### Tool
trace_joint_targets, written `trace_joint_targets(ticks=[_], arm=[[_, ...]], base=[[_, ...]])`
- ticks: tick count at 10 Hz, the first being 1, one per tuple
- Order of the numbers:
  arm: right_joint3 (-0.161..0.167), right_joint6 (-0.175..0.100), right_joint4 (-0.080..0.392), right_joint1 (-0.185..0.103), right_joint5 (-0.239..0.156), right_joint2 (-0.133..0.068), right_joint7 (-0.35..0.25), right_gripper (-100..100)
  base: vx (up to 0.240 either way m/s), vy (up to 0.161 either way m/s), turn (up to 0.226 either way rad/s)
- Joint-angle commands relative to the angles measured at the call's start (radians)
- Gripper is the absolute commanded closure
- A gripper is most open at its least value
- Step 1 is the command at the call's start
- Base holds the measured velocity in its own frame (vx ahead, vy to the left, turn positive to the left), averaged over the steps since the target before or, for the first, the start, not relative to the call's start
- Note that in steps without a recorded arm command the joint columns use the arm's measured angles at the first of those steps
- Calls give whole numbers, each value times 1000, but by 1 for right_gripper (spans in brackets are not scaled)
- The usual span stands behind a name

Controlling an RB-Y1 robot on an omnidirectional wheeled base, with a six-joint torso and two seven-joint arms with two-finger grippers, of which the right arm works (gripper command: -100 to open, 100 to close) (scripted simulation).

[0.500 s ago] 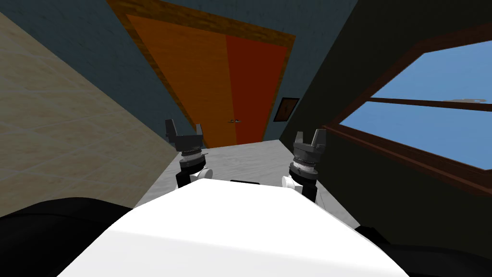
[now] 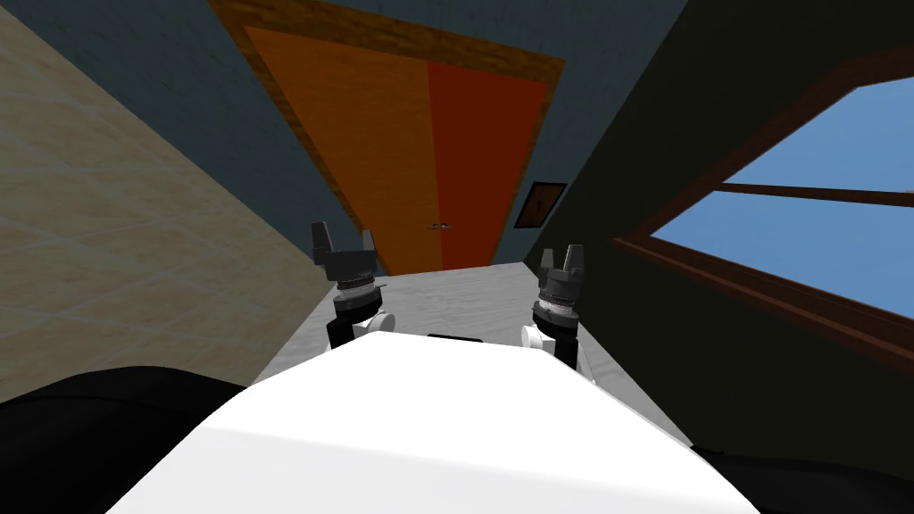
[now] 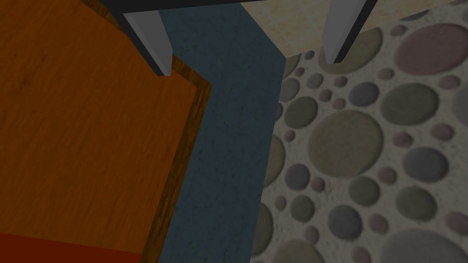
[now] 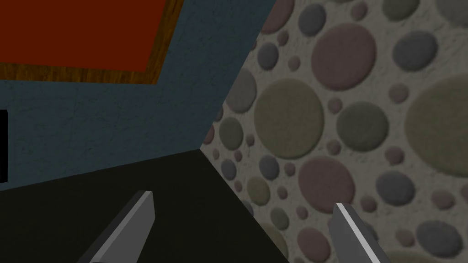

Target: Pull the door open

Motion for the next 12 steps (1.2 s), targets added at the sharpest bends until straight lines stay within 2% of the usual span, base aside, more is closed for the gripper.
trace_joint_targets(ticks=[1, 2, 12], arm=[[-2, -4, 41, -13, -6, -9, -2, -100], [-5, -7, 73, -24, -11, -15, -4, -100], [-22, -27, 290, -97, -42, -51, -16, -100]], base=[[102, 45, 71], [133, 64, 118], [95, 38, 67]])
